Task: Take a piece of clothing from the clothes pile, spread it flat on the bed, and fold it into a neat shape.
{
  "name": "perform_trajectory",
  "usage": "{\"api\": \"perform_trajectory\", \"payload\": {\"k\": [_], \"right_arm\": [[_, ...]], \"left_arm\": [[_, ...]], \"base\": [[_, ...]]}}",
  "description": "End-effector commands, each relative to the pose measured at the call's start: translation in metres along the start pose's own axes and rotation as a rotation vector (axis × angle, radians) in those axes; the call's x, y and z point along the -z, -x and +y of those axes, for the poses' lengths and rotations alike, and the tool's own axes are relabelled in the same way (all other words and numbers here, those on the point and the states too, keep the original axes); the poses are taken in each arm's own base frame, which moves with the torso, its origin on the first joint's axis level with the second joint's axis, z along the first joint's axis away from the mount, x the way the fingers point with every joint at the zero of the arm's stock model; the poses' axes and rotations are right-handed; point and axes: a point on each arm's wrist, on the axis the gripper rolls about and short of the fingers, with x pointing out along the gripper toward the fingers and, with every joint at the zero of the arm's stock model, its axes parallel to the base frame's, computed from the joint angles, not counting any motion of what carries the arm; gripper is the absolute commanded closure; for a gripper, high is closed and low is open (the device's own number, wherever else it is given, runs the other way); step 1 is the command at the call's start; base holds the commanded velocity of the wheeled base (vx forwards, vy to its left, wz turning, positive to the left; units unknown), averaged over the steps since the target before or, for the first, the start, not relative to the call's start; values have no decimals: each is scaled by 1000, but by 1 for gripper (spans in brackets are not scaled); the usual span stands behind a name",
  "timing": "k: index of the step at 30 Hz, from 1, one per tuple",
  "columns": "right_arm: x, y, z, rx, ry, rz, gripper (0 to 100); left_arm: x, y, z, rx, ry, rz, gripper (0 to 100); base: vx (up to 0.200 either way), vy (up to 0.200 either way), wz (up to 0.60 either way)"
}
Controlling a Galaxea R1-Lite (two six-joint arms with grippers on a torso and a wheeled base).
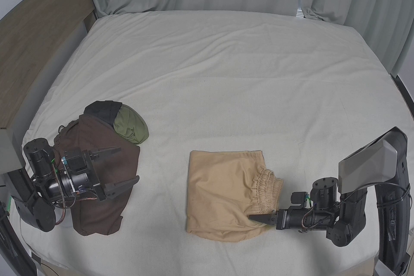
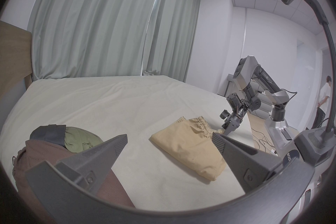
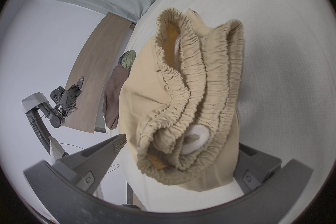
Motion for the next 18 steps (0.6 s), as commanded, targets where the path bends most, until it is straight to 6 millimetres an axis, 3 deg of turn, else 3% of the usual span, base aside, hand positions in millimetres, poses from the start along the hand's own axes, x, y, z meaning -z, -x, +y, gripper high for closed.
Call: {"api": "perform_trajectory", "payload": {"k": [1,5,6,18], "right_arm": [[-1,-1,0,-3,3,-3,0],[0,-1,0,-3,3,-1,0],[0,-1,0,-3,3,-1,100],[3,-2,3,-10,6,16,100]], "left_arm": [[-1,1,-1,0,-2,-1,0],[0,0,-1,1,-3,1,0],[0,0,-1,1,-3,1,0],[-5,-3,2,4,-24,-18,0]], "base": [[0,0,0],[0,0,0],[0,0,0],[0,0,0]]}}
